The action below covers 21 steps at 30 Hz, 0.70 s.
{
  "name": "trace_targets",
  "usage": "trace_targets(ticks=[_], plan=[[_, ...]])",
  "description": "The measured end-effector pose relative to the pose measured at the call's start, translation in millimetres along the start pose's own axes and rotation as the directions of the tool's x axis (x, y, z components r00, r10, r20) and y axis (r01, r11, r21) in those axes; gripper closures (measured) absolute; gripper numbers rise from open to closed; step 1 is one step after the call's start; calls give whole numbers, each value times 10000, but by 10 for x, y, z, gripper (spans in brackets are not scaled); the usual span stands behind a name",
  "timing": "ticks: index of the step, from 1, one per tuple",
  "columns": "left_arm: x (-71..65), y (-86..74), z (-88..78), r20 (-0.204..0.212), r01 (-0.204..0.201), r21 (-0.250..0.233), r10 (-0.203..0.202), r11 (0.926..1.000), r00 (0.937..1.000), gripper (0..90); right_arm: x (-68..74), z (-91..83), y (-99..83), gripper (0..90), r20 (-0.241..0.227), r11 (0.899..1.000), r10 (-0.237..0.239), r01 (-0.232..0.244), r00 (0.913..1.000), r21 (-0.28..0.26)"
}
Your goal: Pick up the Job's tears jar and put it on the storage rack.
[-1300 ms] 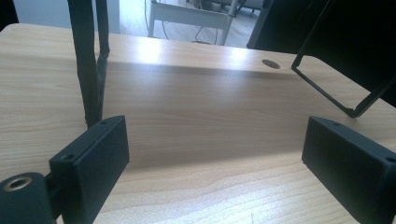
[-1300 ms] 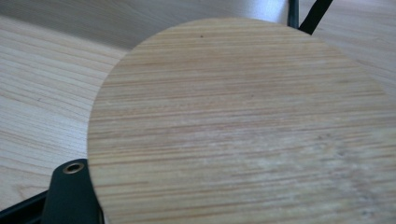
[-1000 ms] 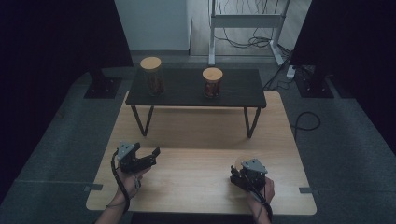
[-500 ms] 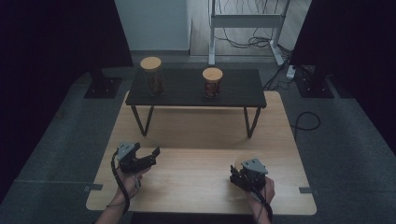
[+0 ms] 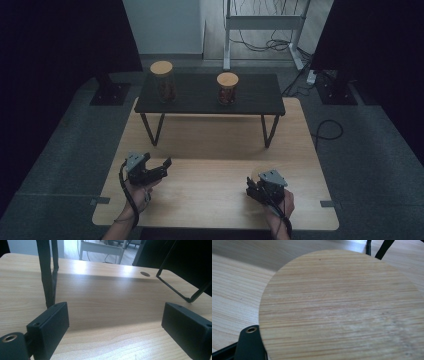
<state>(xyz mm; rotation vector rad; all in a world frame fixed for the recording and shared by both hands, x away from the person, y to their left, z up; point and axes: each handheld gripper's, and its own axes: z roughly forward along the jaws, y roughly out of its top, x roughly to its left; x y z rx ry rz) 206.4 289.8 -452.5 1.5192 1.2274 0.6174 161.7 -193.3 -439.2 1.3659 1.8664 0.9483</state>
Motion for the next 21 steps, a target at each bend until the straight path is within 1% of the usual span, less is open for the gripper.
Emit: trace_targets(ticks=[11, 16, 21], plan=[[-13, -4, 7, 4, -79, 22, 79, 10000, 10000, 71, -18, -3, 1, 251, -53, 10000, 96, -96, 9999, -11], [-23, -1, 5, -8, -131, 15, 131, 9999, 9999, 71, -47, -10, 4, 251, -163, 9996, 275, -276, 9995, -16], [-23, 1, 2, -19, -127, 16, 127, 9999, 9999, 70, -44, -5, 6, 251, -191, 9997, 249, -249, 9995, 6]])
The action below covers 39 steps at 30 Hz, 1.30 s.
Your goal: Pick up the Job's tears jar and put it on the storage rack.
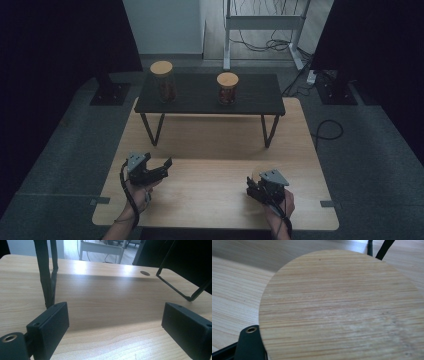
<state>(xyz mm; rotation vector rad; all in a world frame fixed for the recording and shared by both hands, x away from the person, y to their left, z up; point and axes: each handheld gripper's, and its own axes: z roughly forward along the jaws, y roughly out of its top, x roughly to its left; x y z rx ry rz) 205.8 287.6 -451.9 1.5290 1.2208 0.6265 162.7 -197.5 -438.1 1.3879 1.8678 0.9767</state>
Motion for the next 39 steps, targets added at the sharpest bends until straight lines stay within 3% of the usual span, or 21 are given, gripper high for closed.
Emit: trace_targets(ticks=[39], plan=[[-32, 6, 6, -109, -38, 69, 39, 10000, 9999, 67, -33, -112, 102, 251, -128, 9988, 148, -153, 9998, -466]])
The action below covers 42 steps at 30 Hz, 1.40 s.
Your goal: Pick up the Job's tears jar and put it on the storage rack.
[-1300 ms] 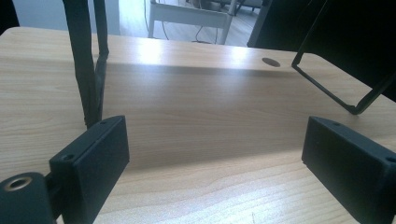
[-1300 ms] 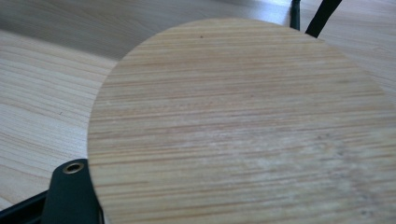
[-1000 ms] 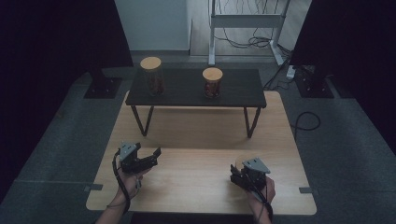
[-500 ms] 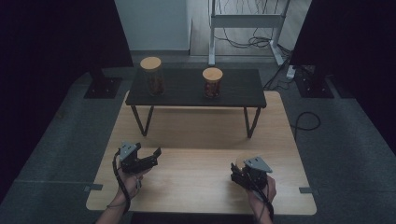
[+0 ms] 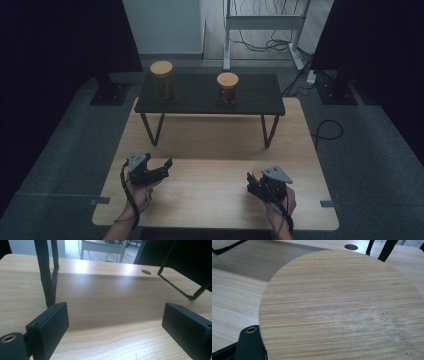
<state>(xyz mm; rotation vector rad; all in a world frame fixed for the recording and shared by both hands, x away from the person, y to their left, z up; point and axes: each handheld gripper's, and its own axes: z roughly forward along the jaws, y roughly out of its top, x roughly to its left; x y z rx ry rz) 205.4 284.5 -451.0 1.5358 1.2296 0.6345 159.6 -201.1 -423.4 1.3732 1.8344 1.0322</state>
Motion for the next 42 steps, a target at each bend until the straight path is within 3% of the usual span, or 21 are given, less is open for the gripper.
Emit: trace_targets(ticks=[42], plan=[[-1, -1, 1, -1, 38, 6, -38, 10000, 10000, 67, -10, -84, 51, 251, 33, 9995, -40, 41, 10000, -326]])
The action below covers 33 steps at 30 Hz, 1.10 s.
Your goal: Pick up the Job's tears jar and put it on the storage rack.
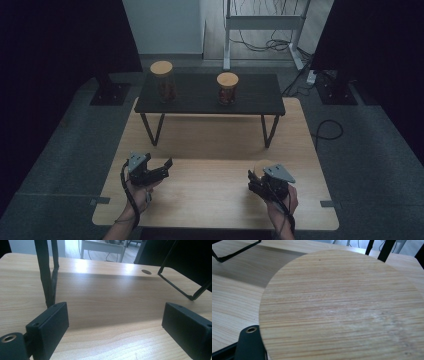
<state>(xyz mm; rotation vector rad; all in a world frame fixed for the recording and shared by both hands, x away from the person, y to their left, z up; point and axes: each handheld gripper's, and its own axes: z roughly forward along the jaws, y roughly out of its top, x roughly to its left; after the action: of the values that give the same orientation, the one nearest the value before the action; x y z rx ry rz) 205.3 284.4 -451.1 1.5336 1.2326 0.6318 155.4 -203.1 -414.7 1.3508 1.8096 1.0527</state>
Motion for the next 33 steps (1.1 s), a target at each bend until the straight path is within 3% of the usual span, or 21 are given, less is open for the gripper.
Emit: trace_targets(ticks=[33], plan=[[15, 11, 16, 135, -77, 132, 76, 9999, 9999, 68, 4, -53, 44, 251, -61, 9998, 11, -12, 10000, -216]])
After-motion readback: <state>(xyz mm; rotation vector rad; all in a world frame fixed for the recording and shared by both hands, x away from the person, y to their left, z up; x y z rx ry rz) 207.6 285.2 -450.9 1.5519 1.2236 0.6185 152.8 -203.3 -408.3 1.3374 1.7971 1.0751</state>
